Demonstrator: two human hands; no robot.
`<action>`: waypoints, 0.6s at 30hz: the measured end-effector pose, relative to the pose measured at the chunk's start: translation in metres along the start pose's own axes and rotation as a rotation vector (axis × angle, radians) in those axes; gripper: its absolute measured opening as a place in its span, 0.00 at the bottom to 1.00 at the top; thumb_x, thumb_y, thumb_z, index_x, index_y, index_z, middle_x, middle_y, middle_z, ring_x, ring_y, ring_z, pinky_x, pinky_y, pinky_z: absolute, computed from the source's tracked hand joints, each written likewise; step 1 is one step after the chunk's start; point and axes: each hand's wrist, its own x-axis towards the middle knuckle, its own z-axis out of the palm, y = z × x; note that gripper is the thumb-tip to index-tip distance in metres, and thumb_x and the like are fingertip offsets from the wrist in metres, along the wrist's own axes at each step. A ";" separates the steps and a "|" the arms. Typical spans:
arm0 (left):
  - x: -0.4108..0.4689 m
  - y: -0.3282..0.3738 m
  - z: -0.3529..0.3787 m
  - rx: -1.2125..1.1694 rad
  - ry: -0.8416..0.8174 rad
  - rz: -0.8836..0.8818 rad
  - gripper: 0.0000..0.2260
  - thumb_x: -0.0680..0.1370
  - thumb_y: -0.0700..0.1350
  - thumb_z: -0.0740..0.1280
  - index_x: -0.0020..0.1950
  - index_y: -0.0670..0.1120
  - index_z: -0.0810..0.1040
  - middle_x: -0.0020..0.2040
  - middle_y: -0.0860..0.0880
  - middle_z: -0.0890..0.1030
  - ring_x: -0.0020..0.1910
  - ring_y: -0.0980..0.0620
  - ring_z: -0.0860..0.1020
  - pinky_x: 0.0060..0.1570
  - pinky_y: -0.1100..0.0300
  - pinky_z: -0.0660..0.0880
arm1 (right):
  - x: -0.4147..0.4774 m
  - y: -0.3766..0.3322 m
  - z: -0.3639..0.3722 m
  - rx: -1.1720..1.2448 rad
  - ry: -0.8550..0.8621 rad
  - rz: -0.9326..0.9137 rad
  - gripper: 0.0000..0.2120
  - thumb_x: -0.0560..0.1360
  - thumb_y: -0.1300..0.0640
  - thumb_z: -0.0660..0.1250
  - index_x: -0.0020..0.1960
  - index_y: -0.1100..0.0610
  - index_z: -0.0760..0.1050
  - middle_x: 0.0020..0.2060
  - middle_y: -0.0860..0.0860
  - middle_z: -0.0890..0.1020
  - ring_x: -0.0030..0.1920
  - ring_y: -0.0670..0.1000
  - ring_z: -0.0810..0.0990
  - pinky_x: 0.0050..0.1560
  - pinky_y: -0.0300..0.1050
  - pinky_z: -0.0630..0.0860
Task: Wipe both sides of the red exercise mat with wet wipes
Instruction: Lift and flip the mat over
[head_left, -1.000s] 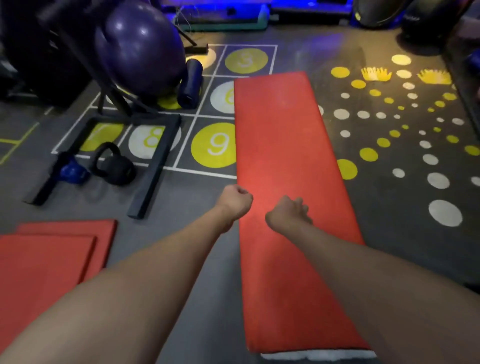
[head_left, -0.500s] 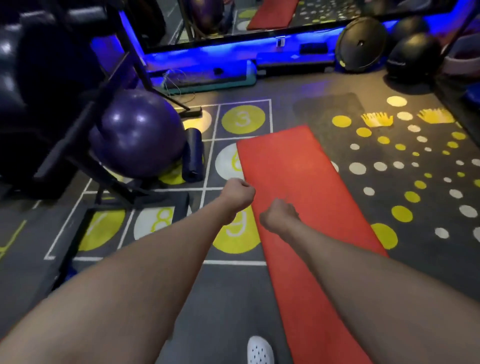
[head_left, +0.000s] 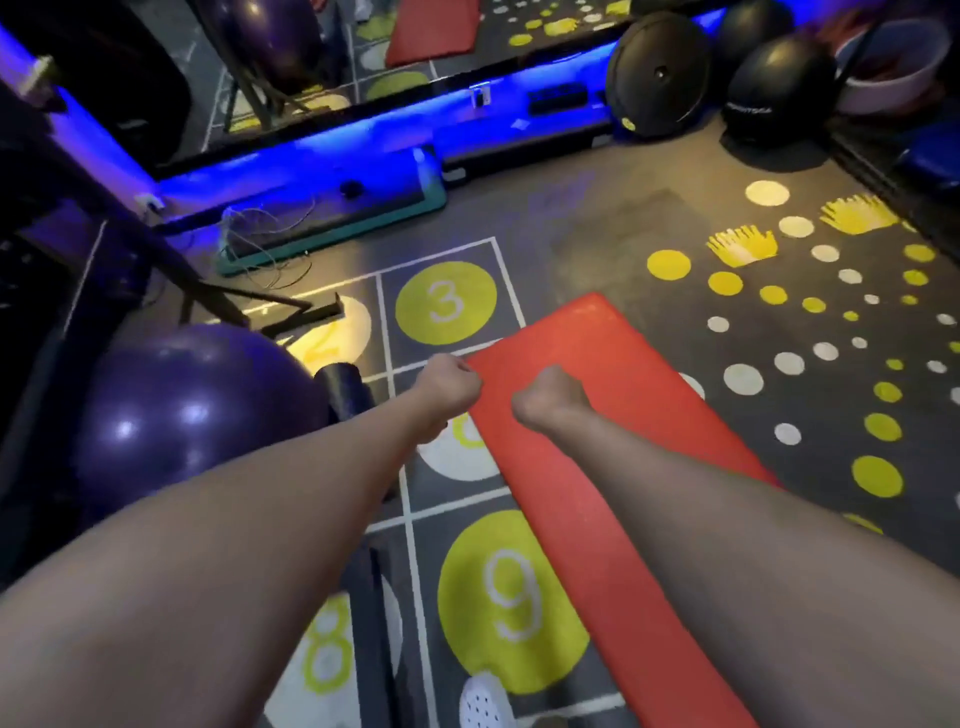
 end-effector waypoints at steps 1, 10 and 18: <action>0.028 0.018 -0.006 0.020 -0.025 0.001 0.07 0.77 0.39 0.59 0.40 0.47 0.72 0.37 0.44 0.71 0.35 0.48 0.68 0.32 0.59 0.60 | 0.022 -0.011 -0.007 0.021 0.003 0.020 0.15 0.76 0.59 0.64 0.59 0.65 0.77 0.60 0.62 0.80 0.60 0.62 0.80 0.46 0.45 0.73; 0.285 0.206 -0.016 0.211 -0.210 0.125 0.08 0.76 0.40 0.60 0.40 0.45 0.76 0.39 0.43 0.77 0.38 0.46 0.76 0.38 0.57 0.71 | 0.256 -0.093 -0.096 0.242 0.125 0.256 0.15 0.77 0.58 0.63 0.60 0.65 0.78 0.60 0.64 0.80 0.62 0.62 0.79 0.54 0.51 0.76; 0.464 0.333 0.037 0.364 -0.454 0.199 0.09 0.79 0.41 0.58 0.40 0.47 0.73 0.35 0.46 0.75 0.30 0.49 0.73 0.36 0.61 0.69 | 0.414 -0.112 -0.171 0.521 0.223 0.461 0.17 0.81 0.61 0.59 0.67 0.68 0.71 0.67 0.64 0.74 0.69 0.61 0.72 0.64 0.49 0.69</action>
